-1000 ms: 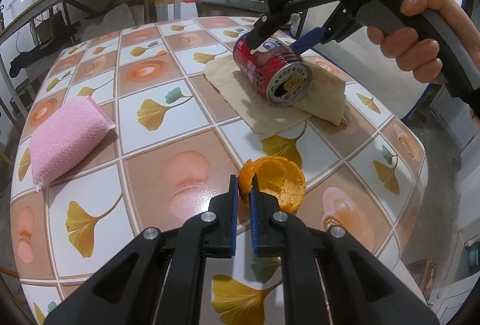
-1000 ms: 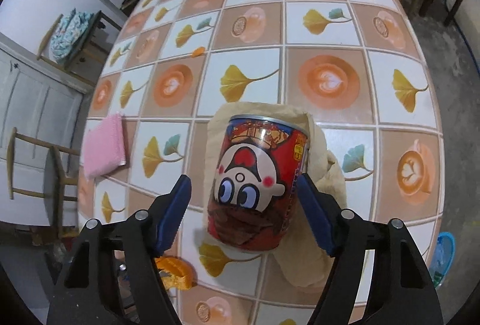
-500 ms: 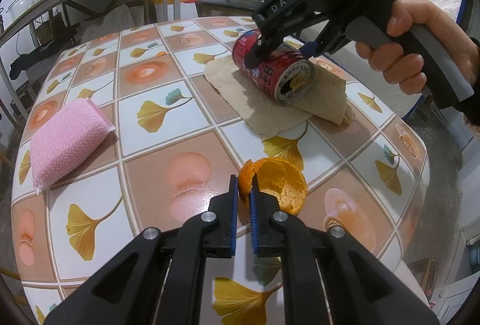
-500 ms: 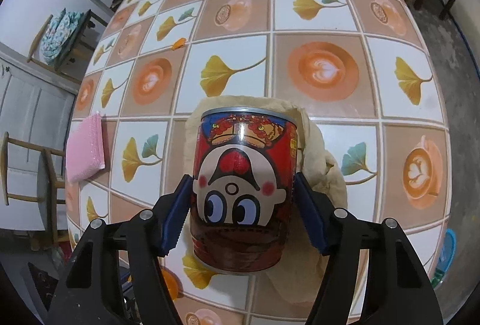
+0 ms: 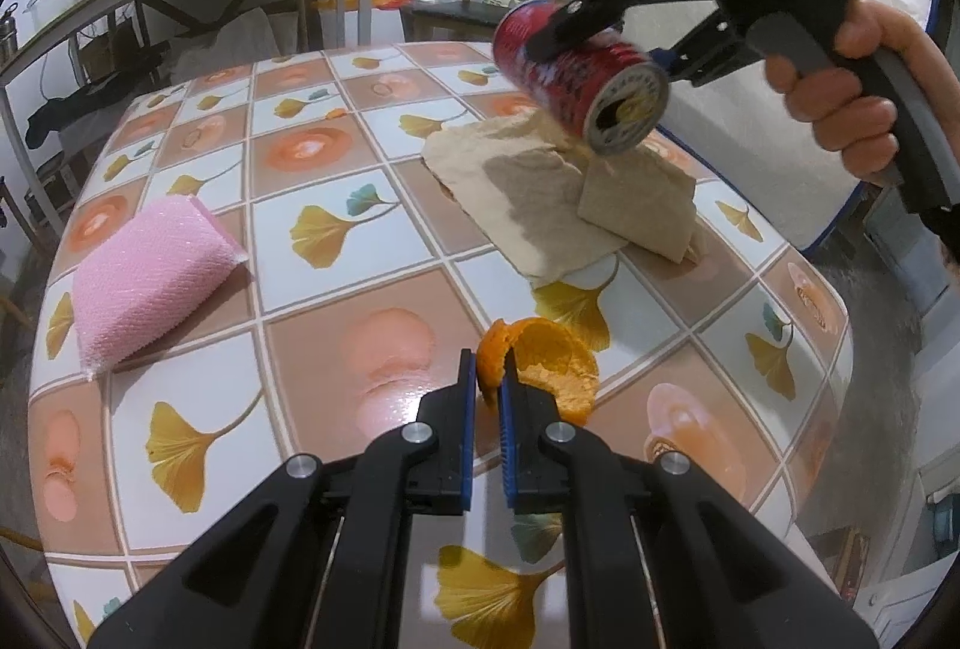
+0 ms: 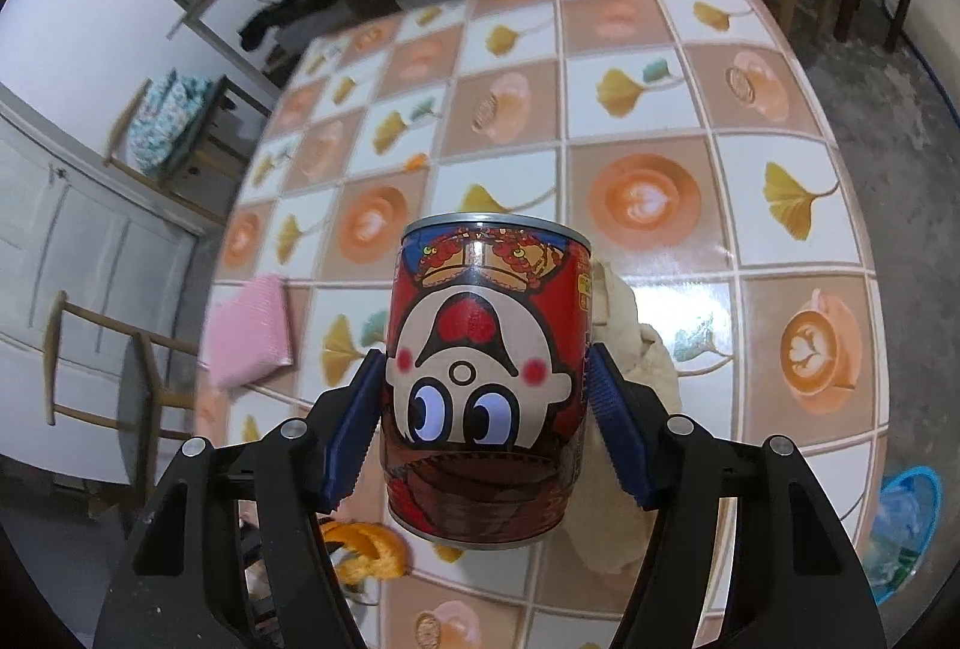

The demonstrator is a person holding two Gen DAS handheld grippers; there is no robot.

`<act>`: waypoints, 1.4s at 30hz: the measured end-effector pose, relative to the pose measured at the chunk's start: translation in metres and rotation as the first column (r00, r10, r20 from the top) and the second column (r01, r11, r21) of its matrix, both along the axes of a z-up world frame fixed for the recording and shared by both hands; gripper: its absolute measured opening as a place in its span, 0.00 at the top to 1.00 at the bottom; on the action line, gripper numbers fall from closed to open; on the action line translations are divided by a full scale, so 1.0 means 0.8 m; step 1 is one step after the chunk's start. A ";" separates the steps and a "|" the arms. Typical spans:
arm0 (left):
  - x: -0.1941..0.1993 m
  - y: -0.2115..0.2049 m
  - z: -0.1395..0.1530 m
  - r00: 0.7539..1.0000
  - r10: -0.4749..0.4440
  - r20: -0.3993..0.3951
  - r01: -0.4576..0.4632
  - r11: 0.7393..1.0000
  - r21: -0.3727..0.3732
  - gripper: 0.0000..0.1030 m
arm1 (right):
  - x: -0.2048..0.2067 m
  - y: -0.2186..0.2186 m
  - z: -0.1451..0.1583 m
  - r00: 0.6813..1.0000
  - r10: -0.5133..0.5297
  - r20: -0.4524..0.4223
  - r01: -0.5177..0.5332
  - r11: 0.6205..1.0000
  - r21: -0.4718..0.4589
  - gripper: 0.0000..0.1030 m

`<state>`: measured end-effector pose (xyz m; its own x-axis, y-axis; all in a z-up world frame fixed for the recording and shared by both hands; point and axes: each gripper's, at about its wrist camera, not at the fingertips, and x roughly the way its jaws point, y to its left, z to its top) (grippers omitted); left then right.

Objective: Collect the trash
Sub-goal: 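Carry the red can with the right gripper while the left gripper carries the orange peel to the wastebasket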

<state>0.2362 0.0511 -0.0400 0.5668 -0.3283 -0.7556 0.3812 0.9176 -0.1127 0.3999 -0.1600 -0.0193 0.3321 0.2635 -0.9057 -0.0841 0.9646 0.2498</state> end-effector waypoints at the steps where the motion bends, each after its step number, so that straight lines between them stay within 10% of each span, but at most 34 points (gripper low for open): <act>1: -0.001 0.002 0.002 1.000 0.005 0.001 -0.005 1.000 -0.004 0.94 | -0.004 -0.002 0.007 1.000 0.000 0.013 0.000 1.000 0.016 0.39; 15: -0.032 0.008 0.057 0.998 0.015 0.064 -0.013 0.999 -0.030 0.94 | -0.087 -0.025 0.086 0.986 0.010 0.165 -0.035 0.988 0.151 0.39; 25: -0.052 -0.049 0.095 0.990 -0.094 0.101 0.100 0.993 -0.055 0.94 | -0.214 -0.138 0.143 0.950 -0.142 0.278 0.110 0.986 0.127 0.39; 42: -0.075 -0.262 0.089 0.918 -0.397 -0.019 0.392 0.913 -0.114 0.94 | -0.403 -0.297 0.019 0.807 -0.552 0.208 0.495 0.826 0.271 0.39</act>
<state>0.1764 -0.1583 0.0315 0.3440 -0.5976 -0.7242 0.7025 0.6756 -0.2238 0.0779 -0.3976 -0.0041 0.6897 0.1394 -0.7106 0.3291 0.8138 0.4790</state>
